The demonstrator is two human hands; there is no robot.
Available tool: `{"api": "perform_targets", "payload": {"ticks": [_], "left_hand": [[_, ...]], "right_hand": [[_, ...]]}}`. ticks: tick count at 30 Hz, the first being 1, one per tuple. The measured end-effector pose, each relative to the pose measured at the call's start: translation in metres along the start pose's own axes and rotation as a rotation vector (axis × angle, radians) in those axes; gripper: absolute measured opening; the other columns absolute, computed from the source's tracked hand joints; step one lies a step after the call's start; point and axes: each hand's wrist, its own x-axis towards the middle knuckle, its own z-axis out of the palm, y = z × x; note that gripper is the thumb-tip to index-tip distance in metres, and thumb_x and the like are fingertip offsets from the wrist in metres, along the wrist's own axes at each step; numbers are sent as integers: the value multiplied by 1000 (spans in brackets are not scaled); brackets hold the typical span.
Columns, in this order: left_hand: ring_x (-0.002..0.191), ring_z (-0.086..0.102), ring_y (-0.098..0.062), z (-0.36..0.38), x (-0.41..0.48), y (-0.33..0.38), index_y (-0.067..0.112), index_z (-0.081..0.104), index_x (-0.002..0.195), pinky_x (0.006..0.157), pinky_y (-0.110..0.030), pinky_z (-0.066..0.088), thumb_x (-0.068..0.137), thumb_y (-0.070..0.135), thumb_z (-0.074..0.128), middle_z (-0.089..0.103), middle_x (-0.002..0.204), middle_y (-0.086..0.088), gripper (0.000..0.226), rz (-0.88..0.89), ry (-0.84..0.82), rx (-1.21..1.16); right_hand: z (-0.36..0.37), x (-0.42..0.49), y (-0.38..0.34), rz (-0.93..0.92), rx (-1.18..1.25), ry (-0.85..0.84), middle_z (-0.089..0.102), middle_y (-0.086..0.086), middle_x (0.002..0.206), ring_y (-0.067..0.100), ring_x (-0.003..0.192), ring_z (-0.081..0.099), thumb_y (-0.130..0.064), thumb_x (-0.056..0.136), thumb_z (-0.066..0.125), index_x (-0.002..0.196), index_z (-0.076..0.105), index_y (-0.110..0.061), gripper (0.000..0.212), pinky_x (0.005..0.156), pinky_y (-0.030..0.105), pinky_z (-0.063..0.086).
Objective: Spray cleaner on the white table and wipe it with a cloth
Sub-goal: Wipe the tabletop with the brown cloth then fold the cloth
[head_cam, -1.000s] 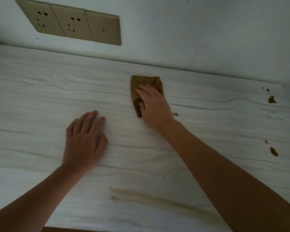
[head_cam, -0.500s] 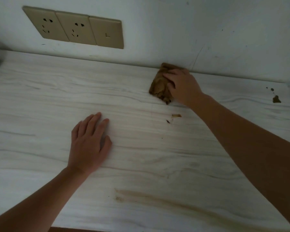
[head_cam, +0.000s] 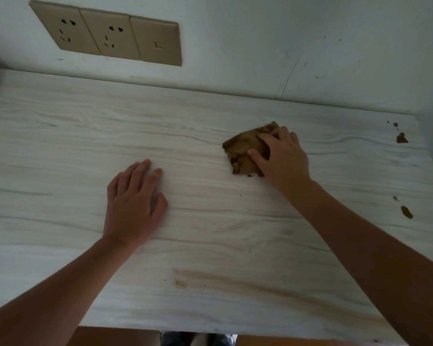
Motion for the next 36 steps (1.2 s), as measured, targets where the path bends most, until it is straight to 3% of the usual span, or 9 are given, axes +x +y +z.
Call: {"api": "perform_targets", "payload": {"ticks": [8, 15, 21, 27, 31, 36], "left_hand": [[147, 37, -32, 0, 1, -2, 15, 53, 143, 119, -50, 29, 92, 38, 41, 45, 158, -12, 57, 13, 2, 1], [147, 36, -31, -1, 0, 0, 16, 54, 143, 119, -47, 27, 92, 39, 40, 45, 157, -11, 58, 7, 11, -8], [145, 40, -31, -2, -3, 0, 16, 56, 140, 117, -47, 30, 91, 40, 44, 48, 155, -10, 56, 14, 23, -47], [142, 44, -31, -13, -44, 3, 14, 58, 138, 118, -48, 30, 94, 40, 42, 51, 152, -10, 54, -43, 11, -150], [142, 43, -30, -27, -100, -20, 15, 58, 139, 116, -47, 30, 96, 43, 39, 50, 153, -9, 55, 34, -25, -90], [151, 33, -30, -27, -131, -46, 16, 48, 149, 122, -48, 24, 99, 44, 35, 40, 161, -10, 59, 61, -83, -14]], "right_hand": [[8, 51, -16, 193, 42, 18, 46, 6, 131, 28, 117, 47, -62, 89, 53, 130, 52, -23, 56, 81, 41, 49], [3, 4, -9, 72, 64, -22, 47, 4, 132, 26, 116, 49, -60, 90, 54, 135, 53, -23, 58, 84, 36, 44], [5, -64, -35, 52, 82, -64, 45, 2, 134, 25, 117, 46, -58, 90, 54, 134, 52, -26, 54, 83, 39, 51], [7, -153, -56, -170, 118, -138, 46, -1, 129, 20, 115, 43, -51, 91, 55, 136, 53, -24, 52, 93, 34, 44], [2, -183, -57, -293, 93, -170, 49, -1, 131, 22, 119, 43, -48, 92, 52, 140, 52, -23, 54, 103, 41, 43], [6, -183, -76, -149, 29, -114, 47, 0, 138, 25, 130, 39, -46, 94, 51, 143, 49, -23, 54, 110, 44, 33]]}}
